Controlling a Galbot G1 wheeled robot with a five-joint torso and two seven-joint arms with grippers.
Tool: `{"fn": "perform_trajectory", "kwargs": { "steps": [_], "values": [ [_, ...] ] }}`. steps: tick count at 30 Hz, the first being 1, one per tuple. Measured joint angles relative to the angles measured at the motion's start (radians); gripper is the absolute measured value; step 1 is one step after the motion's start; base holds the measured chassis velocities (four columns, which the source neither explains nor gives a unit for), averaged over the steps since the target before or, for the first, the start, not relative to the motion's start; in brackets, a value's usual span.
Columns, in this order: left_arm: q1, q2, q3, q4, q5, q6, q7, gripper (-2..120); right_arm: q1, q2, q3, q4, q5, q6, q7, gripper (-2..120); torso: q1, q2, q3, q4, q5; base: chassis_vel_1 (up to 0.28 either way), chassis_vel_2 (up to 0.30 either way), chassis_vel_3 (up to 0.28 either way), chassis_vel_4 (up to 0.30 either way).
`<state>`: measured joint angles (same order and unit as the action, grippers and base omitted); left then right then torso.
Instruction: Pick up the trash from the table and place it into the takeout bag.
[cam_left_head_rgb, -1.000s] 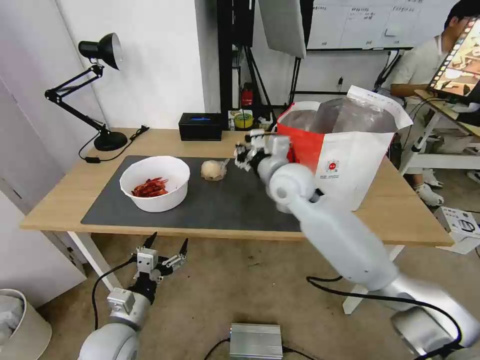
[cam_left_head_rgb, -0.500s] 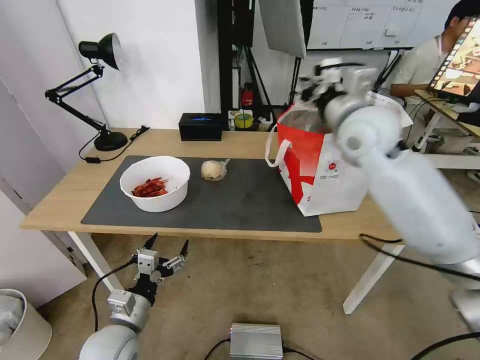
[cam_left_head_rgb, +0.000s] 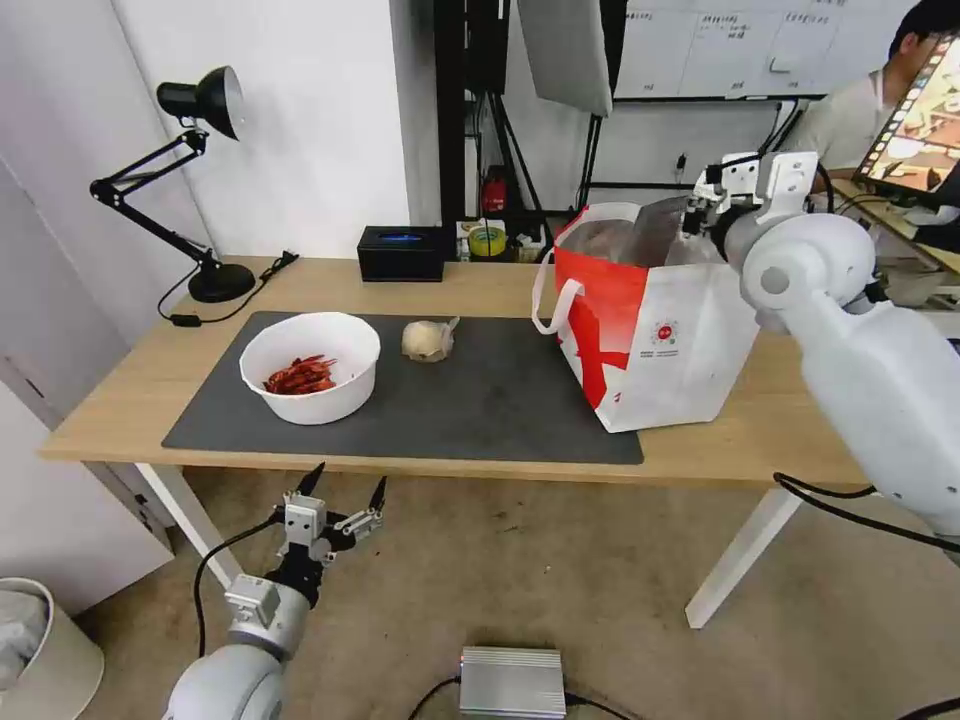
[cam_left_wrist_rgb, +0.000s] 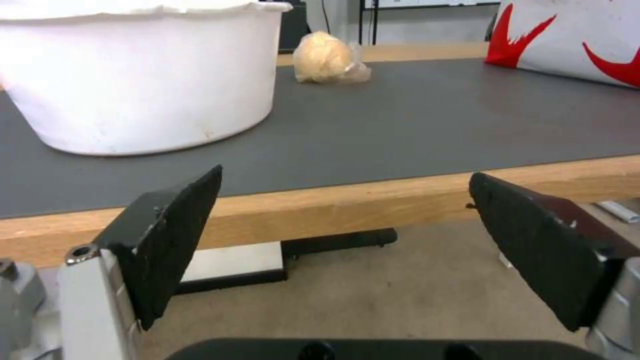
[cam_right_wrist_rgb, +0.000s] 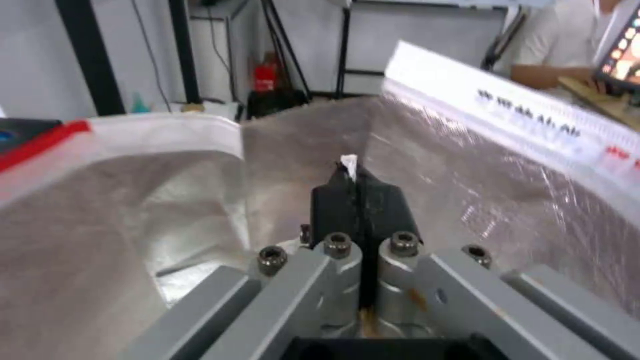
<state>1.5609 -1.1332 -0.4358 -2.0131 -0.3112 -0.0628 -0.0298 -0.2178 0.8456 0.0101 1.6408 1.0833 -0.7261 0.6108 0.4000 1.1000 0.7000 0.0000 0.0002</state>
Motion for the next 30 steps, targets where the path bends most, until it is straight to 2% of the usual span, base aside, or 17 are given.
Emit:
{"fn": "perform_trajectory", "kwargs": {
  "steps": [9, 17, 18, 20, 23, 24, 27, 30],
  "values": [
    [0.000, -0.002, 0.002, -0.001, 0.000, 0.000, 0.000, 100, 0.004, -0.005, -0.007, -0.026, 0.022, 0.000, 0.002, 0, 0.000, 0.000, 0.000, 0.0000, -0.0002, 0.000, 0.000, 0.000, 0.000],
    [0.002, -0.008, 0.006, -0.002, 0.005, 0.000, 0.001, 100, 0.000, -0.016, -0.005, 0.005, 0.155, 0.002, 0.099, 2, 0.000, 0.000, 0.000, 0.0001, -0.0002, 0.000, 0.000, 0.000, 0.000],
    [0.002, -0.013, 0.011, -0.002, 0.009, 0.000, 0.001, 100, -0.001, -0.018, -0.003, 0.010, 0.174, 0.002, 0.107, 10, 0.000, 0.000, 0.000, 0.0000, -0.0003, 0.000, 0.000, 0.000, 0.000],
    [0.002, -0.015, 0.013, -0.001, 0.011, 0.000, 0.001, 100, -0.001, -0.018, -0.003, 0.011, 0.178, 0.003, 0.109, 14, 0.000, 0.000, 0.000, 0.0000, -0.0003, 0.000, 0.000, 0.000, 0.000],
    [-0.001, -0.017, 0.017, 0.000, 0.013, 0.000, 0.001, 100, 0.000, -0.018, -0.002, 0.011, 0.184, 0.003, 0.110, 28, 0.000, 0.000, 0.000, 0.0000, -0.0002, 0.000, 0.000, 0.000, 0.000],
    [-0.001, -0.017, 0.017, 0.000, 0.013, 0.000, 0.001, 100, 0.000, -0.018, -0.002, 0.011, 0.184, 0.003, 0.110, 28, 0.000, 0.000, 0.000, 0.0000, -0.0002, 0.000, 0.000, 0.000, 0.000],
    [-0.001, -0.015, 0.015, 0.001, 0.013, 0.000, 0.001, 100, 0.001, -0.018, -0.002, 0.011, 0.183, 0.003, 0.110, 43, 0.000, 0.000, 0.000, 0.0000, -0.0002, 0.000, 0.000, 0.000, 0.000],
    [-0.001, -0.015, 0.012, 0.001, 0.013, 0.000, 0.001, 100, 0.001, -0.018, 0.000, 0.011, 0.183, 0.004, 0.108, 52, 0.000, 0.000, 0.000, 0.0000, -0.0002, 0.000, 0.000, 0.000, 0.000]
  ]
}}
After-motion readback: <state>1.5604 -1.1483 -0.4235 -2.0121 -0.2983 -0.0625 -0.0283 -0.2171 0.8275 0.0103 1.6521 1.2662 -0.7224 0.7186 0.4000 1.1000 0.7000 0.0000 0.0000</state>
